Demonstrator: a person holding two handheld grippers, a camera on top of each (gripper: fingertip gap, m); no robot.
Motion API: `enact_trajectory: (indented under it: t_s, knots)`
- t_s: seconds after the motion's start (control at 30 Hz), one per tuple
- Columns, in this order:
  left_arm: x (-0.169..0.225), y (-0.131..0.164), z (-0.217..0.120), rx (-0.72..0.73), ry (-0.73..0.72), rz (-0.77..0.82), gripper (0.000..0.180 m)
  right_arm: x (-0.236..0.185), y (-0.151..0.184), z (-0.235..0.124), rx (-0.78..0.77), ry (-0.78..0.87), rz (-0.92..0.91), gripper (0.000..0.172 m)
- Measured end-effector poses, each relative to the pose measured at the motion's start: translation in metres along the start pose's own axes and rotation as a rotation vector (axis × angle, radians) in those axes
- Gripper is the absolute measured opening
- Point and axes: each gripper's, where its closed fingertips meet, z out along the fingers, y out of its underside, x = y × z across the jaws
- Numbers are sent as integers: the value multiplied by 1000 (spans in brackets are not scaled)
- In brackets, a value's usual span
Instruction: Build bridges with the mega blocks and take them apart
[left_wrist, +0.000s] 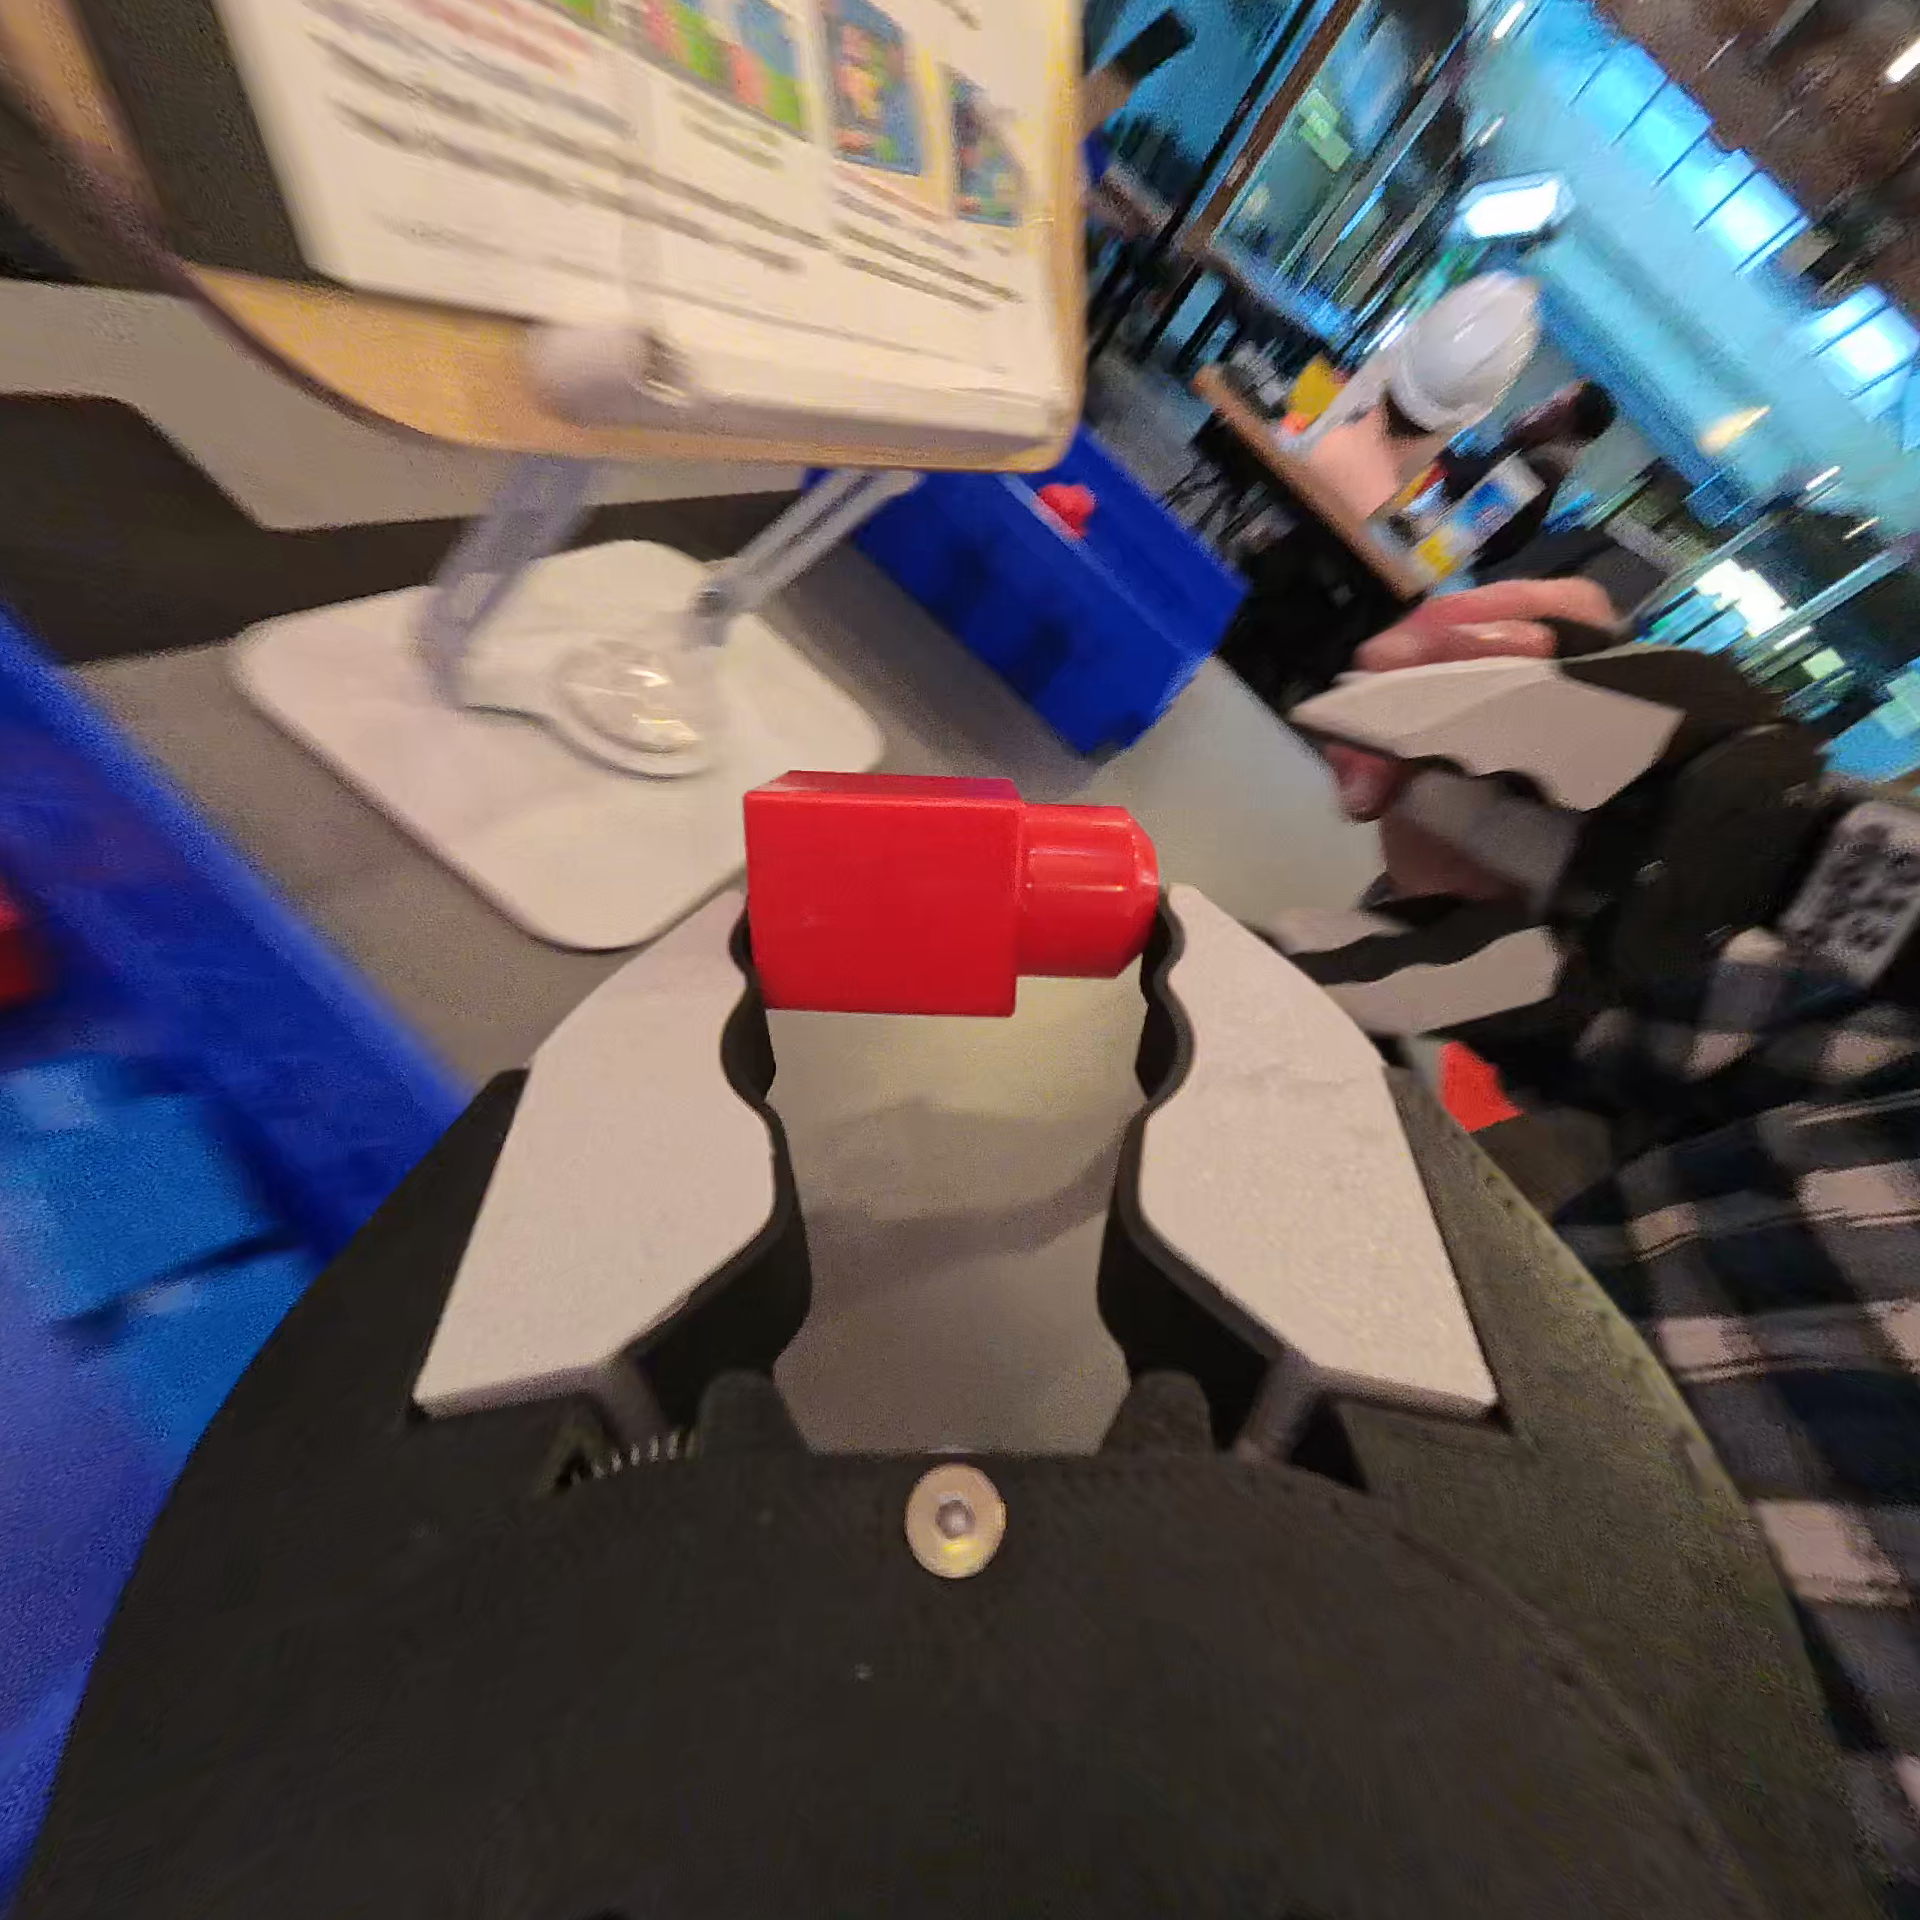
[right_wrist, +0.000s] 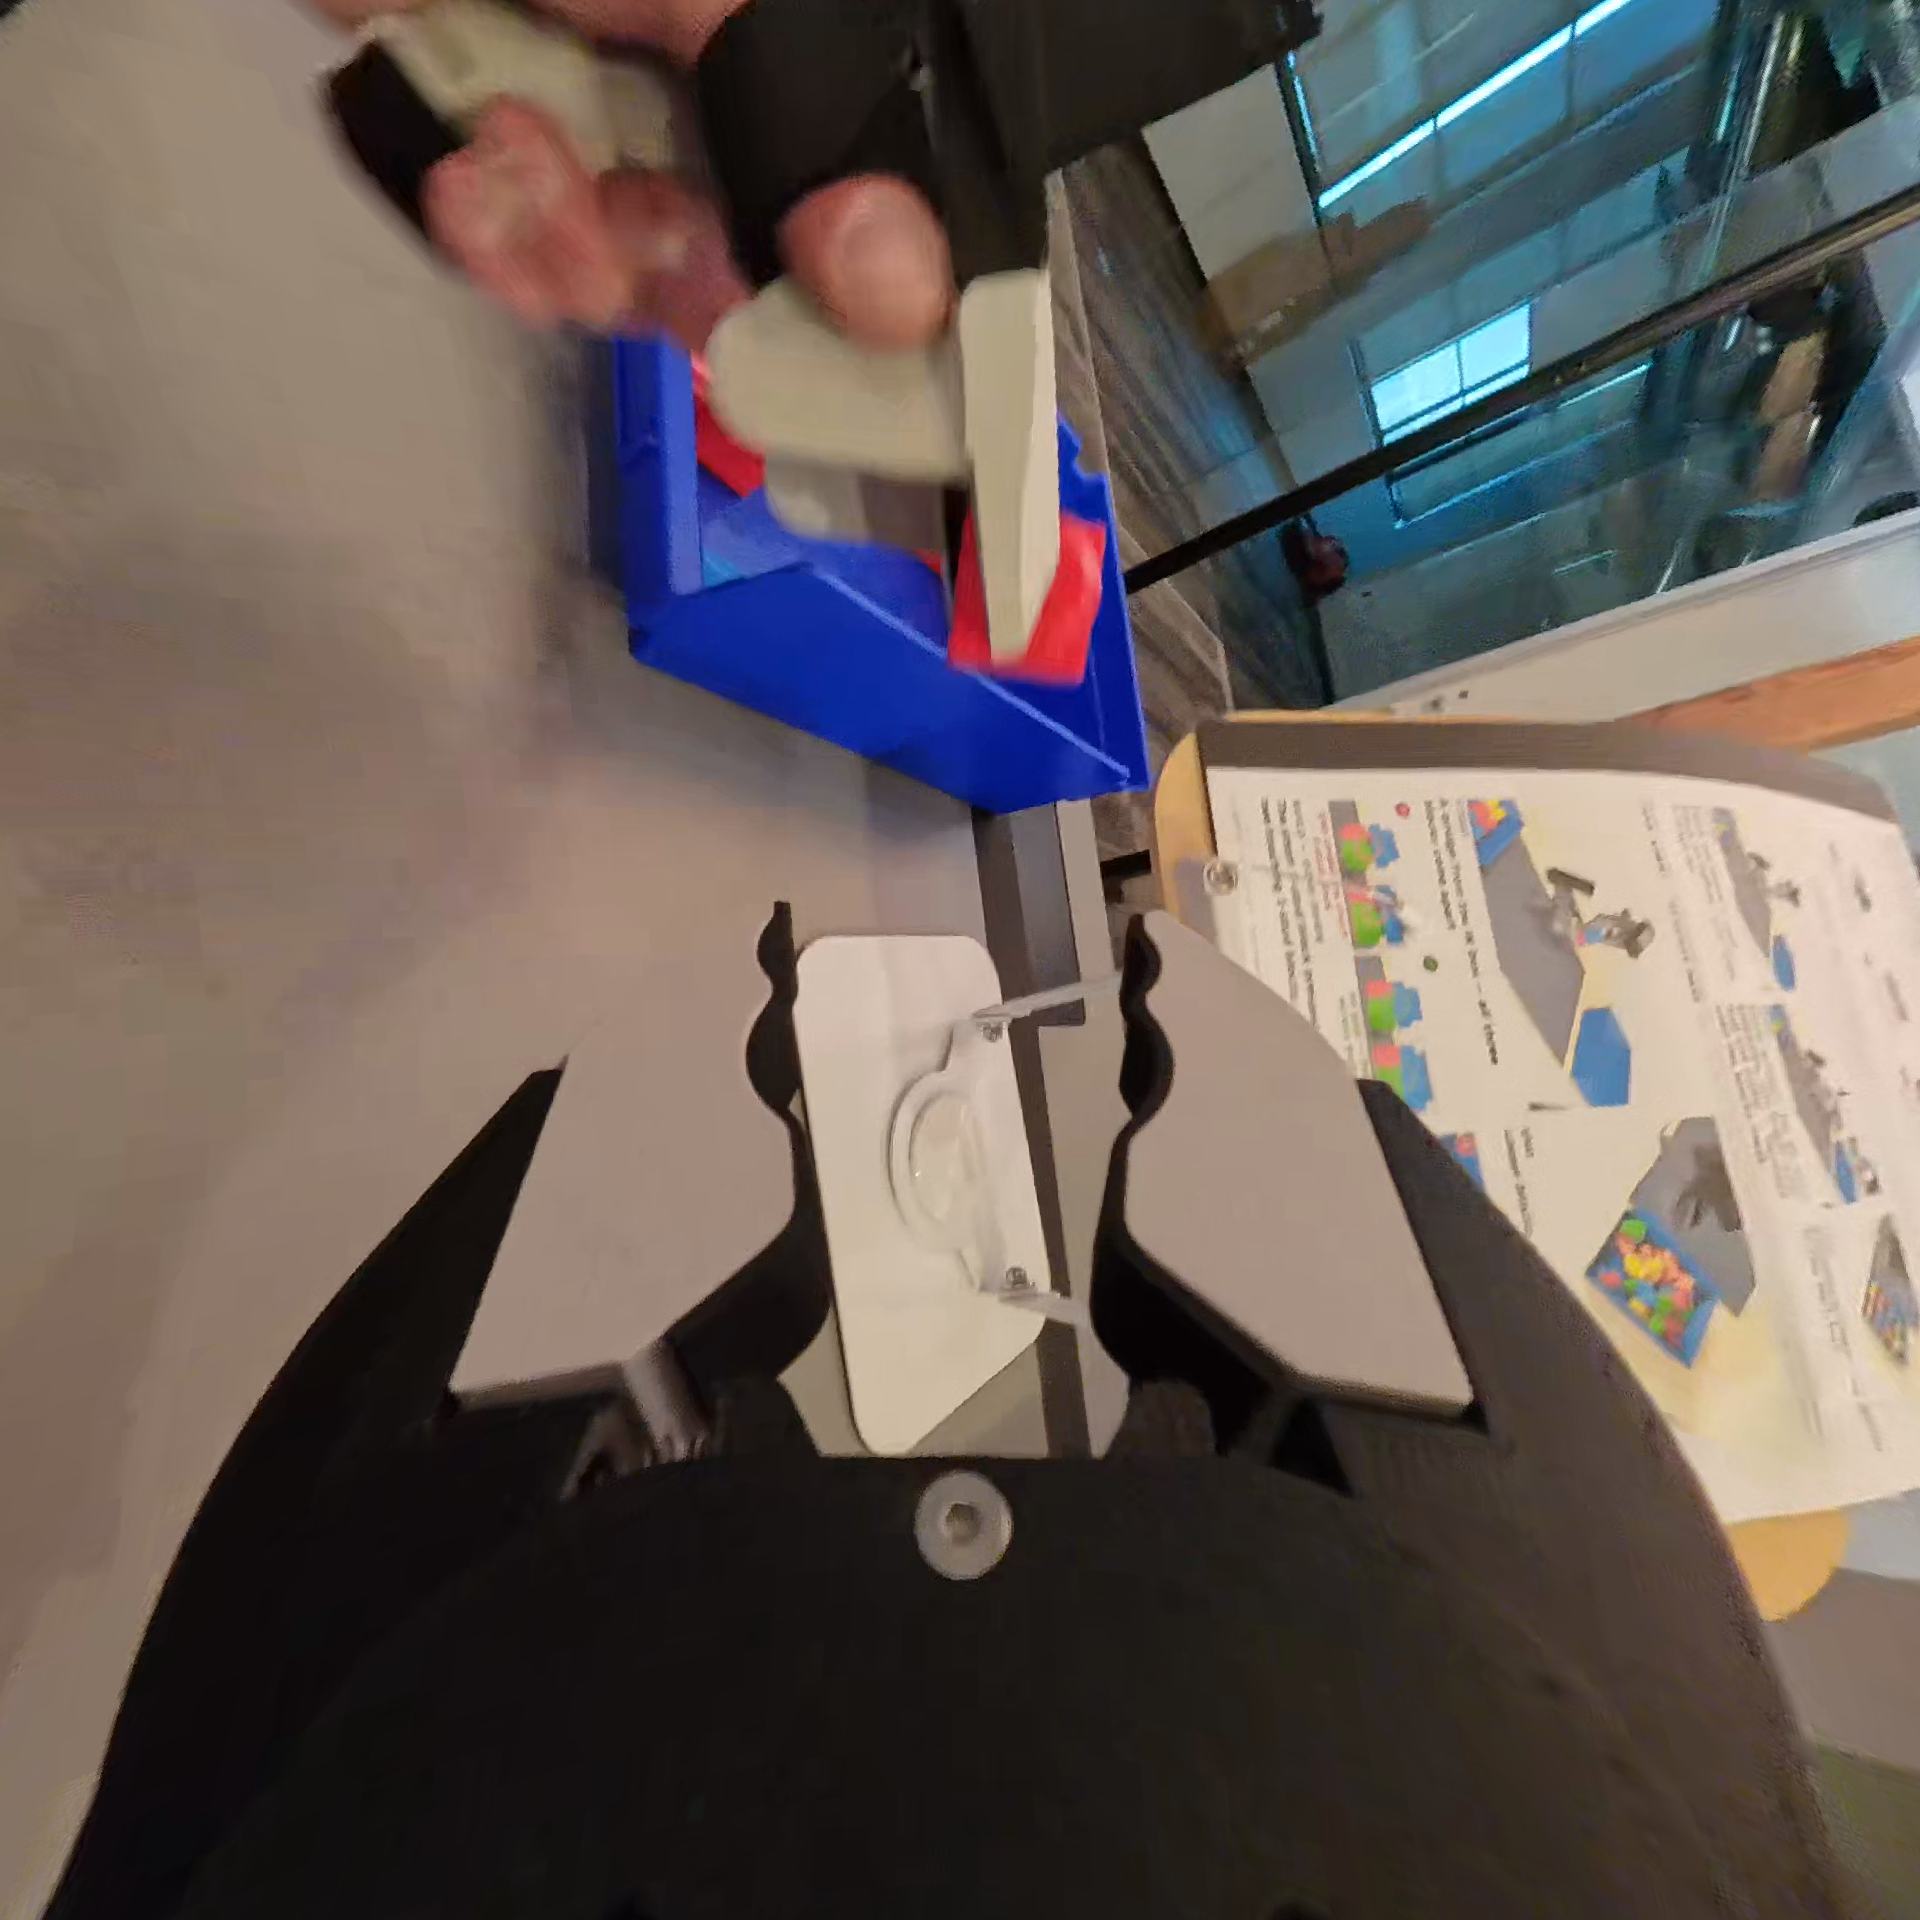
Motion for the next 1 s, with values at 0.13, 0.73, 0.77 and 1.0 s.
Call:
enact_trajectory:
  t_s: [0.13, 0.73, 0.77, 1.0]
  knots:
    - [59, 20, 28, 134, 126, -122, 68, -14, -8, 19, -15, -21, -20, 61]
    - [7, 176, 61, -762, -174, 239, 68, -71, 82, -14, -152, -232, 81, 52]
    - [8, 175, 63, -772, -170, 251, 68, -73, 85, -14, -154, -241, 85, 52]
    - [20, 132, 34, -715, -175, 376, 91, -73, 96, -17, -98, -240, 151, 49]
